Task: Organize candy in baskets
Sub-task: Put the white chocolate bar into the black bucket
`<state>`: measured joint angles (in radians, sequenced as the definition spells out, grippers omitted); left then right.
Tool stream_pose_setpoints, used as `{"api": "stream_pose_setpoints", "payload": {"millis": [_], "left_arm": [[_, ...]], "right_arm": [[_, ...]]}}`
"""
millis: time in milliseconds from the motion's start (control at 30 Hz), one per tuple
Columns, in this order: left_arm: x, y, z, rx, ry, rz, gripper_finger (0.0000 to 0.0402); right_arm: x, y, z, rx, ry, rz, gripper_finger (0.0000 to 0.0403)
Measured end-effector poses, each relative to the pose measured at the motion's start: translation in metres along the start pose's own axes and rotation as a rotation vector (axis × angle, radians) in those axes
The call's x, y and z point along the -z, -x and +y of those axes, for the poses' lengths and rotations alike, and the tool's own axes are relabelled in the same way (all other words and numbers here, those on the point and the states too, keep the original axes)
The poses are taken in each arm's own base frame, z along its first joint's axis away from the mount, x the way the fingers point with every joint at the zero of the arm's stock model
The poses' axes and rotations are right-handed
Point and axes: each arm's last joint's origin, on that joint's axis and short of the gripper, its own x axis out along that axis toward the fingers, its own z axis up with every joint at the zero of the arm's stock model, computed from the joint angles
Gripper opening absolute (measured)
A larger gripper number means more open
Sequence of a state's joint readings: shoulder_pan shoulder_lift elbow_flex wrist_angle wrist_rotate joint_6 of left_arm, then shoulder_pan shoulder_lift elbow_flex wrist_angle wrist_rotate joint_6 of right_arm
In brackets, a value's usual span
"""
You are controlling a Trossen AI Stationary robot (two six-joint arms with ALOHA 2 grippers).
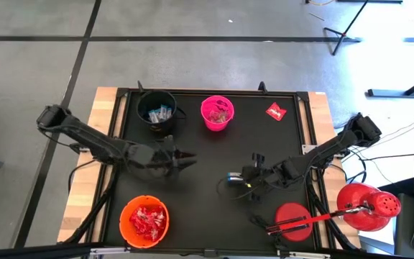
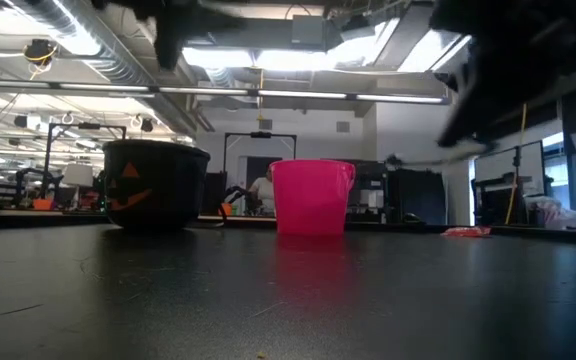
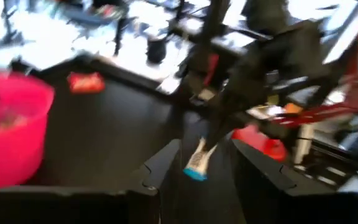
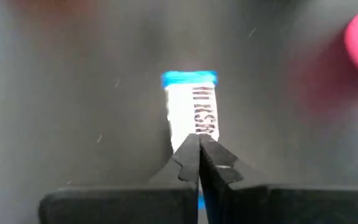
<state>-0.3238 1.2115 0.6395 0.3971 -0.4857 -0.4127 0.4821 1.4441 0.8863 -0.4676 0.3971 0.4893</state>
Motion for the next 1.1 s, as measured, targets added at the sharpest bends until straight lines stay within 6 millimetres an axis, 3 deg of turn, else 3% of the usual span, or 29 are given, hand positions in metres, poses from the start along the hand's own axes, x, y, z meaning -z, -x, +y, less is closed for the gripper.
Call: {"api": "stream_pose_setpoints", "payload": {"millis": [333, 600, 933, 1100], "left_arm": [[0.032, -0.035, 0.014, -0.059, 0.155, 0.094, 0.0129], [0.039, -0.044, 0.015, 0.002, 0.174, 0.111, 0.0129], [0.037, -0.044, 0.013, 0.021, 0.166, 0.093, 0.0129], [0.038, -0.044, 0.013, 0.023, 0.163, 0.099, 0.0129]], "right_arm": [[-0.015, 0.002, -0.007, 0.040, 0.012, -0.045, 0.0000], [-0.015, -0.004, -0.010, 0.002, -0.016, -0.007, 0.0026], [-0.008, -0.057, -0.028, 0.084, -0.096, 0.161, 0.0162], [-0.003, -0.088, -0.043, 0.100, -0.146, 0.251, 0.0201]]}}
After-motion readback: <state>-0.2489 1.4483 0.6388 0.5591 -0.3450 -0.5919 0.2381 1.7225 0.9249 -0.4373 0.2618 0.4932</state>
